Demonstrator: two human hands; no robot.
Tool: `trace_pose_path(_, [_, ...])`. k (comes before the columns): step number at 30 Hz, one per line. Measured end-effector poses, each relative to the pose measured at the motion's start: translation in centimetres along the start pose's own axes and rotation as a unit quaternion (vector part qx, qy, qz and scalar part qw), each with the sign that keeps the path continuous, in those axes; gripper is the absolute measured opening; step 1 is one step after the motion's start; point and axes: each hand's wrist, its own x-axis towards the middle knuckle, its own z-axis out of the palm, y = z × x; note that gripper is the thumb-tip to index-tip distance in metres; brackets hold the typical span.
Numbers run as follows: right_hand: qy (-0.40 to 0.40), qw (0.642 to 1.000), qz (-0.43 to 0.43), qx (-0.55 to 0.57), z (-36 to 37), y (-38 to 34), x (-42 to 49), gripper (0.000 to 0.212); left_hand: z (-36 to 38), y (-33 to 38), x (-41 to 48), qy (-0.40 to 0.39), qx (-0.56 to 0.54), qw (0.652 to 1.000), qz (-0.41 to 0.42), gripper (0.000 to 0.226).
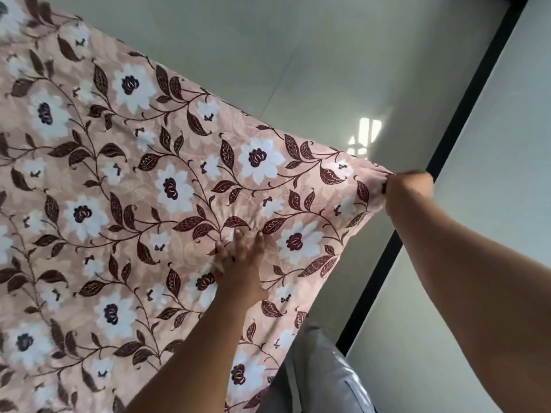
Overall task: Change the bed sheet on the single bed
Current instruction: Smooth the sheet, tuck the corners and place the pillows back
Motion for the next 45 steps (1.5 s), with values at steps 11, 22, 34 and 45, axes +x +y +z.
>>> trace_pose_path(11, [-0.201,0.570,-0.695,-0.389,3.6,6.7,-12.2,0.080,7.3,1.9,-3.2,0.184,0.026,0.975,0.119,0.106])
trace_pose_path(22, [-0.171,0.704,-0.333,-0.603,-0.6,7.2,-15.8,0.123,11.6,-1.7,-13.5,-0.008,-0.188,0.965,0.184,0.049])
trace_pose_path(34, [-0.263,0.366,-0.737,-0.504,-1.0,2.9,-47.0,0.083,7.7,-18.9,-28.5,0.284,-0.341,0.857,-0.264,0.096])
trace_pose_path(45, [-0.291,0.125,-0.838,-0.444,-8.9,5.4,-62.6,0.078,3.3,-19.7,-43.1,0.283,-0.415,0.759,-0.414,0.096])
